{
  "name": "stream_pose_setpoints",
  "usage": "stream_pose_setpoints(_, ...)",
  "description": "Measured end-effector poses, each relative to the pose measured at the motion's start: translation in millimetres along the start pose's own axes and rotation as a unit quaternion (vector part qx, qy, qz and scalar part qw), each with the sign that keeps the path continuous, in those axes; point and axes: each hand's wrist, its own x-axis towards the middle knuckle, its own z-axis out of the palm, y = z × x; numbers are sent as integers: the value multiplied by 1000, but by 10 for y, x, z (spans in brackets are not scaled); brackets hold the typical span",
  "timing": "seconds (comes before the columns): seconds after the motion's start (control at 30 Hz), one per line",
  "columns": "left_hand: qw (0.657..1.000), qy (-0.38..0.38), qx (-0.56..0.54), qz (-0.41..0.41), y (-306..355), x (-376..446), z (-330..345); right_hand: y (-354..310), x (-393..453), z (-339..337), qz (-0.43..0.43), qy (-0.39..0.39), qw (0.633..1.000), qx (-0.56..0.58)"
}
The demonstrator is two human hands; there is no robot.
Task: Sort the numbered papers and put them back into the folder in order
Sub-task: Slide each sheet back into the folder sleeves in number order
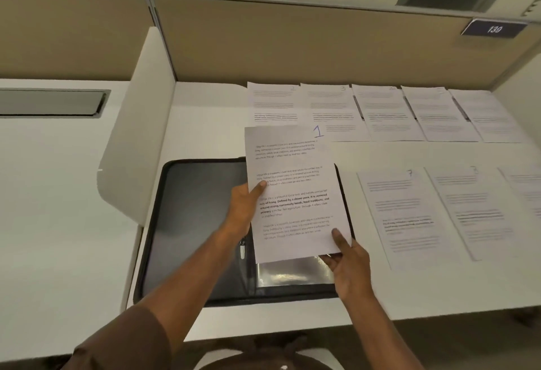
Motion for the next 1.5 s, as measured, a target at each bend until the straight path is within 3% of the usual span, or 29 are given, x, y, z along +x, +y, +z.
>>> stream_pose_setpoints(0.33,999,32,-16,-38,-375,-547,285,-67,-175,-544,22,-14,997,73)
stream_pose_setpoints(0.63,996,75,4,-38,-617,-877,429,88,-299,-1041,80,-19,995,52)
stream_pose_setpoints(1.2,994,80,49,-51,-830,-971,472,362,-486,-1073,127,-24,991,34)
stream_pose_setpoints(1.5,974,29,212,78,-797,-933,477,316,-503,-1221,103,13,994,19)
